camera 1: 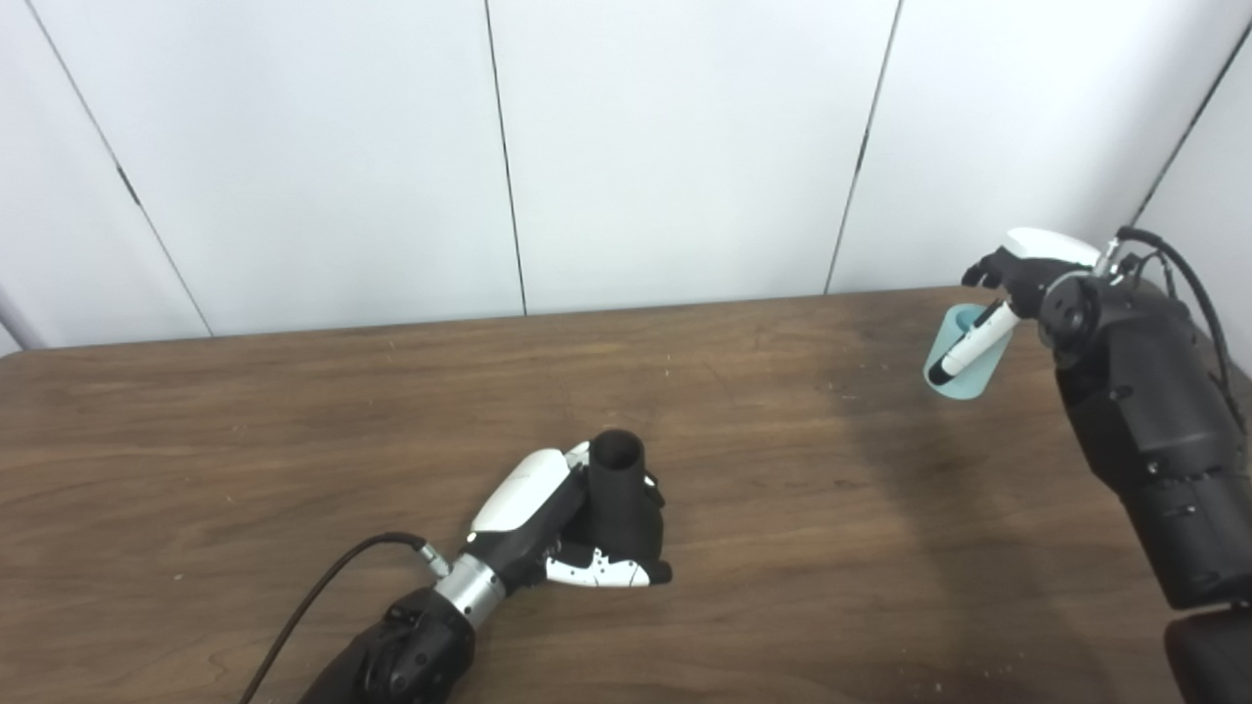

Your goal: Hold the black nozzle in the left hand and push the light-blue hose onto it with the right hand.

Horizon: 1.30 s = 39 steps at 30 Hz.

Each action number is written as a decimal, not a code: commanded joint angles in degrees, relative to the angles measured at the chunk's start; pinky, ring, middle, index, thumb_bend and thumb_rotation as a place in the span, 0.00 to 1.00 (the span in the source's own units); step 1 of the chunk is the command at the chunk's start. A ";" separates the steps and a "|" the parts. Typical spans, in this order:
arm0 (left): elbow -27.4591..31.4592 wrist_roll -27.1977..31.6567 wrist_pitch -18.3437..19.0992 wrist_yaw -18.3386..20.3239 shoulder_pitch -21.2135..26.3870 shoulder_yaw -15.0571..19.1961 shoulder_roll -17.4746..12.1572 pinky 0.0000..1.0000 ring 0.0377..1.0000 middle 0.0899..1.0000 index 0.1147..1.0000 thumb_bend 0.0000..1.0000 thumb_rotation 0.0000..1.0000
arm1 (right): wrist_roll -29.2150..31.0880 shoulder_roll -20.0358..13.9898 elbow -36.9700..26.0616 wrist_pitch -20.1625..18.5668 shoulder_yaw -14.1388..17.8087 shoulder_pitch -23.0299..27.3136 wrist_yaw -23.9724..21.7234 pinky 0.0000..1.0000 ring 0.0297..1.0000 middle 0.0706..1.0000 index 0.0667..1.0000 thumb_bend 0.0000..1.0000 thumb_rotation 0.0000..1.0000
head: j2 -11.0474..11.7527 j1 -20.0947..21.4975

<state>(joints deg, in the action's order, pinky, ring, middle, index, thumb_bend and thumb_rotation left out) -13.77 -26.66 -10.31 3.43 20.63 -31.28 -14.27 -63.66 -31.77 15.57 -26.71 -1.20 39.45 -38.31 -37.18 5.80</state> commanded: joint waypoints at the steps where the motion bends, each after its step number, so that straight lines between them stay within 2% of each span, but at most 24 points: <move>1: -5.56 -3.53 3.36 5.64 -6.46 -3.90 -0.75 0.93 0.87 0.70 0.43 0.55 0.43 | 0.78 -1.87 -0.68 -0.18 1.21 3.07 4.00 0.60 0.71 0.82 0.80 0.99 0.25 | -0.03 0.02; 4: -5.50 -3.47 3.27 5.68 -6.47 -3.86 -0.85 0.92 0.87 0.70 0.43 0.55 0.43 | 2.00 -2.02 -0.11 -0.16 0.73 2.90 6.32 0.49 0.55 0.69 0.79 0.97 0.21 | -0.16 0.01; 5: -5.45 -3.39 3.20 5.70 -6.50 -3.84 -0.89 0.92 0.87 0.70 0.43 0.55 0.42 | 2.49 -2.20 0.10 -0.15 0.47 2.79 6.95 0.37 0.40 0.53 0.78 0.95 0.18 | -0.22 0.01; 6: -5.41 -3.34 3.14 5.71 -6.54 -3.82 -0.91 0.92 0.87 0.70 0.44 0.55 0.42 | 2.80 -2.37 0.31 -0.15 0.25 2.69 7.35 0.29 0.31 0.43 0.77 0.94 0.15 | -0.22 0.01; 7: -5.34 -3.30 3.11 5.74 -6.58 -3.81 -0.96 0.92 0.87 0.70 0.45 0.55 0.42 | 3.02 -2.52 0.45 -0.15 0.06 2.61 7.59 0.26 0.28 0.40 0.76 0.94 0.14 | -0.27 0.01; 10: -5.31 -3.27 2.96 5.72 -6.59 -3.81 -1.01 0.92 0.87 0.70 0.45 0.55 0.42 | 2.71 -2.68 0.97 -0.19 -0.10 2.50 7.30 0.28 0.34 0.42 0.75 0.94 0.14 | -0.27 0.01; 12: -5.20 -3.26 2.89 5.74 -6.63 -3.80 -1.11 0.92 0.87 0.70 0.43 0.55 0.42 | 2.01 -2.58 1.00 -0.19 0.02 2.44 6.57 0.38 0.45 0.50 0.74 0.95 0.14 | -0.45 -0.07; 13: -5.16 -3.25 2.87 5.76 -6.64 -3.79 -1.15 0.92 0.87 0.70 0.43 0.55 0.42 | 1.66 -2.53 1.04 -0.18 0.08 2.44 6.25 0.60 0.62 0.63 0.74 0.95 0.15 | -0.45 -0.07; 14: -5.15 -3.26 2.89 5.79 -6.62 -3.81 -1.16 0.92 0.87 0.70 0.42 0.55 0.42 | 1.07 -2.40 1.27 -0.18 0.23 2.50 5.88 0.67 0.68 0.67 0.73 0.96 0.15 | -0.45 -0.07; 15: -5.14 -3.25 2.89 5.84 -6.61 -3.81 -1.20 0.92 0.87 0.70 0.43 0.55 0.42 | 0.37 -2.21 1.33 -0.19 0.50 2.51 5.38 0.86 0.81 0.78 0.73 0.96 0.15 | -0.50 -0.11; 17: -5.12 -3.20 2.87 5.89 -6.60 -3.79 -1.26 0.92 0.87 0.70 0.43 0.55 0.42 | -0.69 -1.91 1.44 -0.19 0.92 2.59 4.69 0.92 0.85 0.81 0.73 0.96 0.15 | -0.57 -0.09; 20: -5.12 -3.15 2.85 5.88 -6.63 -3.74 -1.31 0.92 0.87 0.70 0.44 0.55 0.42 | -1.74 -1.56 1.40 -0.19 1.21 2.67 4.03 0.87 0.83 0.81 0.73 0.95 0.16 | -0.64 -0.03; 22: -5.21 -3.21 2.83 5.84 -6.62 -3.76 -1.31 0.92 0.87 0.70 0.43 0.55 0.42 | -2.24 -1.33 1.01 -0.19 1.24 2.59 3.59 0.70 0.75 0.75 0.73 0.95 0.16 | -0.65 -0.07; 25: -5.06 -3.17 2.91 5.97 -6.61 -3.75 -1.38 0.91 0.87 0.70 0.43 0.55 0.42 | -2.06 -1.42 1.57 -0.19 0.81 2.72 3.82 0.60 0.69 0.71 0.73 0.95 0.17 | -0.65 -0.07; 39: -4.60 -3.17 3.51 6.24 -6.62 -3.72 -1.38 0.91 0.87 0.70 0.42 0.55 0.42 | 0.35 -2.27 -0.04 -0.18 -1.69 1.75 3.77 0.41 0.51 0.59 0.74 0.94 0.17 | -1.04 -0.32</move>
<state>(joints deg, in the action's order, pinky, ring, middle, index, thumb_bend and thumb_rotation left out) -13.57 -26.66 -10.31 3.44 20.58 -31.28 -14.34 -63.66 -32.11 17.99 -26.71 -3.11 38.84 -35.82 -38.14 5.45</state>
